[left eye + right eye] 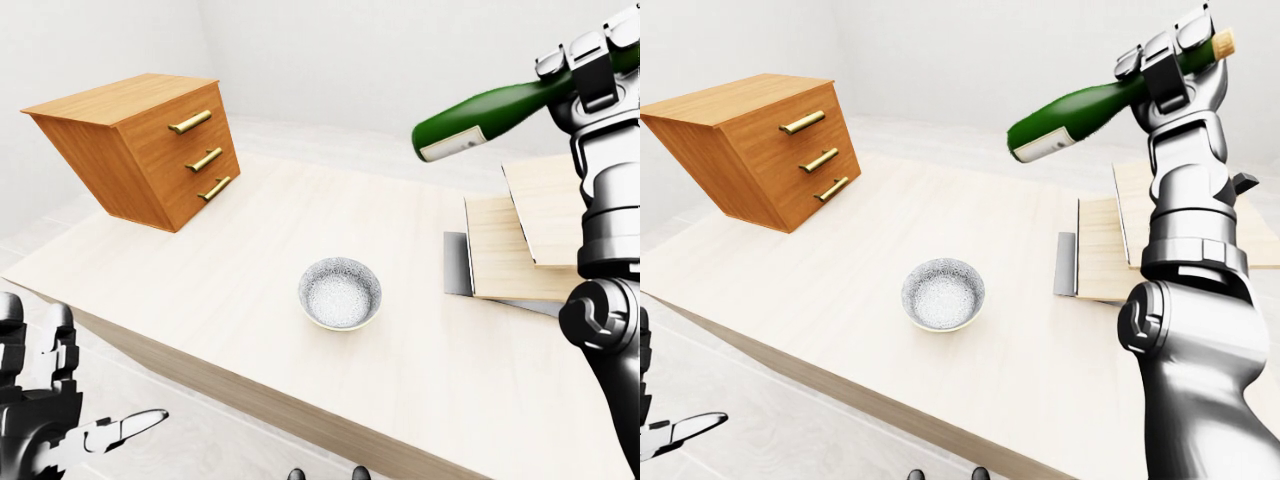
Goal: Put the wine bottle on the wine rack.
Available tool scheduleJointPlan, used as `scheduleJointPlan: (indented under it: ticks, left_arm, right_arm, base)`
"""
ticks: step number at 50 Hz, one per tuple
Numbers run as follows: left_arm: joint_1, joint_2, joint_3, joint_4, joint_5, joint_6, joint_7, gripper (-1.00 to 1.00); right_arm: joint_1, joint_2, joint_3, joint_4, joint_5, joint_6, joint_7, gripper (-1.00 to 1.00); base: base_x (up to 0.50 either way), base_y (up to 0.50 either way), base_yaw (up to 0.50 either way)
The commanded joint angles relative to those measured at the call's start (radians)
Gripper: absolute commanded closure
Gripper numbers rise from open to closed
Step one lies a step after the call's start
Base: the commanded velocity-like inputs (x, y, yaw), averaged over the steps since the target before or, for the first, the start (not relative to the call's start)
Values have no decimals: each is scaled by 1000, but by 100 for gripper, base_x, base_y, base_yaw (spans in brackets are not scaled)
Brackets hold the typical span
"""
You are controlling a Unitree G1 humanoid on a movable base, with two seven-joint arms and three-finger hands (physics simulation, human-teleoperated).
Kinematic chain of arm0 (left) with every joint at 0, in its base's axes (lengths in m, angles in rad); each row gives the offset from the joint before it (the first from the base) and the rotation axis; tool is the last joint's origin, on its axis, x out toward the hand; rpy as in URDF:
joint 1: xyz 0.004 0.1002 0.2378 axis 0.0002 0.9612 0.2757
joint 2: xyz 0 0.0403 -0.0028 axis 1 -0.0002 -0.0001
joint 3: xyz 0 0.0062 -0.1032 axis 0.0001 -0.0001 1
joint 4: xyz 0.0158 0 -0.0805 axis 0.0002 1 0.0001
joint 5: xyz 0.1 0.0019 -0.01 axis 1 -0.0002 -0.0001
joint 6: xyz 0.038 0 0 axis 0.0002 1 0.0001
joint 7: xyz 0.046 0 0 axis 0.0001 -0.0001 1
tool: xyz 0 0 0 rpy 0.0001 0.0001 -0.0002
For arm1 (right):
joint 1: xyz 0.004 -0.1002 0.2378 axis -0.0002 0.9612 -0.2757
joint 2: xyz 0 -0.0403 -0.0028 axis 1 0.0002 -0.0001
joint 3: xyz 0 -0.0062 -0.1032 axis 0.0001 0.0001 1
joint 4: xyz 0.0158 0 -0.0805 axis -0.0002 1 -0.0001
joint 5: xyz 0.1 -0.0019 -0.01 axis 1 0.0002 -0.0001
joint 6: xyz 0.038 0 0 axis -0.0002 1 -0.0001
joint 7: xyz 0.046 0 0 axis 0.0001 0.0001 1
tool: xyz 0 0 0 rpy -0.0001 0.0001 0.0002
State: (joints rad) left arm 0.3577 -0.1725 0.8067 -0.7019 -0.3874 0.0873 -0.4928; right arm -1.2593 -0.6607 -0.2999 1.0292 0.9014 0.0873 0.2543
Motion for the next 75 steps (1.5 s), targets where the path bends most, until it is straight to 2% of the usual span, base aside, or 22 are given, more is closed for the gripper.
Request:
scheduleJointPlan:
  ticks: [1,13,32,46,51,75]
  left_arm:
    - [-3,-1,-5,15,8,0,-3,-100]
    - [4,-9,-20,22,17,0,-7,-100]
    - [2,-7,-46,10,38,0,7,-100]
    - [-1,-3,-52,20,46,0,13,-100]
    - [0,-4,-55,21,47,0,15,-100]
    - [4,-4,-67,38,52,0,17,-100]
  right_arm:
    - [19,-38,-48,-20,2,0,-52,100]
    - [68,-74,-62,-75,58,0,-87,100]
    - [141,-147,-68,-106,120,0,-70,100]
    - [154,-210,-53,4,69,0,22,100]
    - [148,-228,-81,35,70,0,14,100]
    - [166,-309,-102,113,73,0,28,100]
  base:
    - [0,0,0]
    - [0,0,0]
    - [0,0,0]
    - [0,0,0]
    - [0,0,0]
    - [0,0,0]
